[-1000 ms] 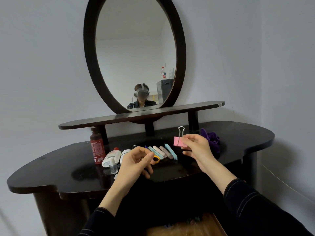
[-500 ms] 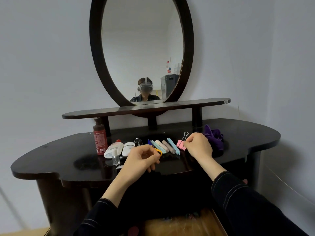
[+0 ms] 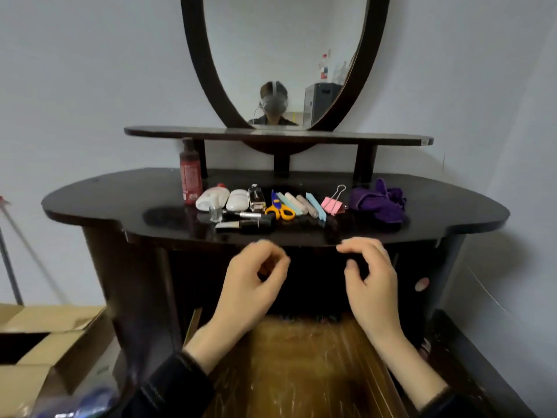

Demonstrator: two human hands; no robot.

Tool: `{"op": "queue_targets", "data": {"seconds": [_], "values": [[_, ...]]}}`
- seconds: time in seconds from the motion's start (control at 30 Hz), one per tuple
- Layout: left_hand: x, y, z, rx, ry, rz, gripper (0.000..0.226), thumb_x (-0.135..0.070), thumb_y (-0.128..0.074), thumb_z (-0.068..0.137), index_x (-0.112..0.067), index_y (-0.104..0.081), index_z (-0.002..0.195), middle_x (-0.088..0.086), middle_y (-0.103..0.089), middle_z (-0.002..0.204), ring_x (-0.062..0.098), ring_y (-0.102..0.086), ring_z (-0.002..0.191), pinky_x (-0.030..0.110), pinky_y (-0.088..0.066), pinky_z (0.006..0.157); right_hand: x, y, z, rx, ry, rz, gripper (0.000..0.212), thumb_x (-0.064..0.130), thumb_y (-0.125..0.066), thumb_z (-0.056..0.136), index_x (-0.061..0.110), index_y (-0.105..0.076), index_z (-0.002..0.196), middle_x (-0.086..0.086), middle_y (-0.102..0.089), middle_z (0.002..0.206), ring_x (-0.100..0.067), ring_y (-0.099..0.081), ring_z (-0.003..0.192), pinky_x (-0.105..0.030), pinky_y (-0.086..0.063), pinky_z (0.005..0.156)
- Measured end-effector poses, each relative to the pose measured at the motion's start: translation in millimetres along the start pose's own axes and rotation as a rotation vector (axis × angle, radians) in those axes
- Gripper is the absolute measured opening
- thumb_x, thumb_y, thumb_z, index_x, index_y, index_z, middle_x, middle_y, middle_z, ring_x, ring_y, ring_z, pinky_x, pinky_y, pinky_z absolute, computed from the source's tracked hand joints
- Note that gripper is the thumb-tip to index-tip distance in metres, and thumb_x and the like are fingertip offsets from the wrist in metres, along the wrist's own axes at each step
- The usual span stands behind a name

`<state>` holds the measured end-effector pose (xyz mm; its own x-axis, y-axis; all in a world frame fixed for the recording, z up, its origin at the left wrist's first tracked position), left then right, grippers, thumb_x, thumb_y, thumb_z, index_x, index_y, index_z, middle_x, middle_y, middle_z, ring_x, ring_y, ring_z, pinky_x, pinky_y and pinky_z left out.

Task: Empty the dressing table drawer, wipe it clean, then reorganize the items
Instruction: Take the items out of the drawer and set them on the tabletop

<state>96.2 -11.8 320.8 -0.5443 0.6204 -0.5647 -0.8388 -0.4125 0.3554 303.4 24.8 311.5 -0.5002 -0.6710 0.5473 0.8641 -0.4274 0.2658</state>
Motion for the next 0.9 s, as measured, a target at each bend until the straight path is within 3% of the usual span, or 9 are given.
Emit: {"op": "queue_targets", "data": {"seconds": [0.1,0.23,0.3,0.4,0.53,0.63,0.67,0.77,0.9], "values": [[37.1,-22.7,-64.2,0.208,0.207,-0.015,0.012,-0.029,-0.059,0.095,-0.030,-0.064,0.084,-0.009,-0.065,0.080,0.011,-0.064,0.075,0.027,-0.052,0.066,-14.9,7.0,-55.3,0.073,-0.084,0.110,0.033,-0.005,-0.057,0.092,0.027,-0.066,0.097,0.014,-0.064,0.096,-0.011,-0.064,0.097,-0.016,-0.048,0.082],[105.1,-57.1,-123.7,0.515,0.674,-0.045,0.013,-0.014,-0.060,0.095,-0.013,-0.072,0.090,0.001,-0.073,0.080,0.009,-0.066,0.066,0.027,-0.056,0.063,-72.8,-33.6,-112.3,0.524,-0.352,-0.074,0.031,0.003,-0.059,0.096,0.034,-0.063,0.097,0.017,-0.063,0.102,-0.005,-0.063,0.097,-0.017,-0.051,0.078],[128.6,-70.5,-136.0,0.576,0.809,-0.074,0.015,-0.012,-0.058,0.096,-0.006,-0.071,0.090,0.005,-0.072,0.078,0.014,-0.065,0.063,0.027,-0.052,0.058,-114.7,-60.2,-131.3,0.742,-0.574,-0.169,0.028,0.009,-0.056,0.099,0.031,-0.059,0.116,0.008,-0.060,0.122,-0.008,-0.062,0.099,-0.019,-0.054,0.074],[153.2,-87.7,-152.0,0.605,0.951,-0.126,0.017,-0.011,-0.054,0.097,-0.006,-0.067,0.087,0.007,-0.069,0.075,0.018,-0.064,0.060,0.026,-0.050,0.051,-162.6,-92.2,-141.1,0.884,-0.866,-0.222,0.051,0.010,-0.055,0.099,0.027,-0.041,0.146,-0.006,-0.048,0.143,-0.018,-0.065,0.097,-0.024,-0.056,0.064],[172.6,-100.9,-158.6,0.584,0.988,-0.144,0.019,-0.011,-0.052,0.098,-0.003,-0.067,0.092,0.011,-0.071,0.078,0.019,-0.066,0.058,0.023,-0.049,0.047,-199.2,-131.2,-116.2,0.859,-0.748,-0.458,0.078,0.014,-0.055,0.096,0.029,-0.013,0.160,-0.016,-0.039,0.154,-0.036,-0.053,0.128,-0.046,-0.052,0.099],[173.3,-103.9,-159.1,0.606,0.924,-0.095,0.018,-0.012,-0.052,0.097,-0.004,-0.067,0.091,0.012,-0.072,0.080,0.019,-0.068,0.059,0.027,-0.053,0.049,-212.2,-152.6,-100.4,0.837,-0.637,-0.672,0.092,0.018,-0.050,0.099,0.034,0.021,0.156,-0.024,-0.044,0.147,-0.042,-0.055,0.124,-0.042,-0.052,0.093],[172.6,-104.6,-160.0,0.619,0.897,-0.069,0.018,-0.013,-0.053,0.096,-0.005,-0.067,0.091,0.013,-0.073,0.080,0.022,-0.070,0.062,0.032,-0.057,0.053,-216.6,-157.7,-99.0,0.850,-0.661,-0.699,0.088,0.019,-0.048,0.100,0.029,0.018,0.158,-0.024,-0.048,0.143,-0.042,-0.056,0.122,-0.042,-0.051,0.093],[168.7,-106.7,-162.0,0.676,0.843,-0.015,0.017,-0.015,-0.054,0.094,-0.006,-0.068,0.089,0.012,-0.073,0.080,0.027,-0.071,0.070,0.043,-0.058,0.066,-227.1,-164.2,-97.4,0.894,-0.748,-0.782,0.060,0.024,-0.045,0.102,0.010,-0.022,0.156,-0.021,-0.055,0.137,-0.038,-0.057,0.121,-0.037,-0.048,0.095],[168.8,-104.9,-160.5,0.697,0.826,0.035,0.016,-0.017,-0.055,0.093,-0.009,-0.069,0.089,0.009,-0.073,0.081,0.025,-0.070,0.072,0.042,-0.058,0.068,-222.2,-168.5,-103.4,0.962,-0.642,-0.846,0.042,0.028,-0.045,0.104,0.014,-0.045,0.144,-0.014,-0.060,0.130,-0.032,-0.060,0.117,-0.034,-0.050,0.090]]}}
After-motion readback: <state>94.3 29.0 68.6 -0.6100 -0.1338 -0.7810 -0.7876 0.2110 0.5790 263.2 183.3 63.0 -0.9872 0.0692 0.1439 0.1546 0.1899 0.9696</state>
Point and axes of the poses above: each hand's wrist, its own z-axis towards the middle knuckle, its own y-axis out of the back of the hand, x = y × z, the point moved 3 cm from there along z, towards the middle knuckle
